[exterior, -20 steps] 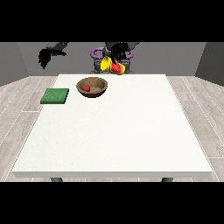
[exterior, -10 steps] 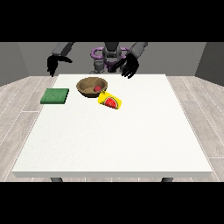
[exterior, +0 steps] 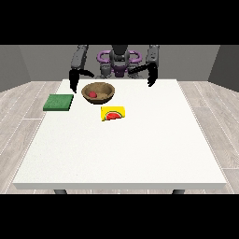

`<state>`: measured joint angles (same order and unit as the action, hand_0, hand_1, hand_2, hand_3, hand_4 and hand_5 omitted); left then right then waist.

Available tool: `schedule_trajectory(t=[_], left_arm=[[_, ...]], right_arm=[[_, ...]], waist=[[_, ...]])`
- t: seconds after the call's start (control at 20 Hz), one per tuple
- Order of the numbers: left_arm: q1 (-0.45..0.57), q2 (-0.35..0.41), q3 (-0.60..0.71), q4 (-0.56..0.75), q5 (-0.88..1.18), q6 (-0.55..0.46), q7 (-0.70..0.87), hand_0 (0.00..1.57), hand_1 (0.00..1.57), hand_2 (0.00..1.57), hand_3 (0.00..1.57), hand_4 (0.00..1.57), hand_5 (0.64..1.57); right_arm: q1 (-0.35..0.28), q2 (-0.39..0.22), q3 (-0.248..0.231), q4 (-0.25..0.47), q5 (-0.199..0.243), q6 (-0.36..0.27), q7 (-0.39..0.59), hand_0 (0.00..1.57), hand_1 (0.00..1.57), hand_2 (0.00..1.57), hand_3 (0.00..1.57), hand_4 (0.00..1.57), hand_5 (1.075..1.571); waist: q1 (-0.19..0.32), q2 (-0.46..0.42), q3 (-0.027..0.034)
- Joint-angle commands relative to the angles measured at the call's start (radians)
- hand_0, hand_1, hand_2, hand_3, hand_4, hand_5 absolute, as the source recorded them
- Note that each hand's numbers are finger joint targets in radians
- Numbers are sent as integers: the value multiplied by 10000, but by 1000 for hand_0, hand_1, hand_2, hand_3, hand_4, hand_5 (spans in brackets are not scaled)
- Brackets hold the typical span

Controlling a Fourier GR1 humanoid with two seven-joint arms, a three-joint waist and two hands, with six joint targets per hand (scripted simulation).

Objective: Pick the cup and pour the ball into the bowl, then pick the bowl and place it on the pad

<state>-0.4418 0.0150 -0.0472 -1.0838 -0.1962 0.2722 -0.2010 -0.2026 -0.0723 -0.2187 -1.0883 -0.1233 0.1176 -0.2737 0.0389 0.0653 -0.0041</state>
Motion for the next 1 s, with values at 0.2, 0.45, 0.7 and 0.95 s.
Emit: schedule_trajectory(t=[0.2,0.45,0.7,0.95], left_arm=[[569,567,692,-229,837,-1247,-864,0,0,0,0,0,1565],[786,725,539,-1129,923,-1724,-576,0,0,0,0,0,1566],[997,1022,873,-1303,953,-1869,-343,0,0,0,0,0,1566],[1171,1244,1192,-1010,1112,-2173,-1170,0,0,0,0,0,1566]], right_arm=[[-890,68,-8,1708,-83,-401,-690,0,0,0,0,257,1567],[-1674,-516,-646,3175,-283,-440,-1546,0,0,0,0,189,1563],[-1308,81,-43,3802,-35,-615,-2119,0,0,0,0,93,1563],[-1722,302,-45,4275,-208,-629,-2442,0,0,0,0,139,1565]], waist=[[-69,124,42],[453,423,45],[146,41,43],[97,307,42]])
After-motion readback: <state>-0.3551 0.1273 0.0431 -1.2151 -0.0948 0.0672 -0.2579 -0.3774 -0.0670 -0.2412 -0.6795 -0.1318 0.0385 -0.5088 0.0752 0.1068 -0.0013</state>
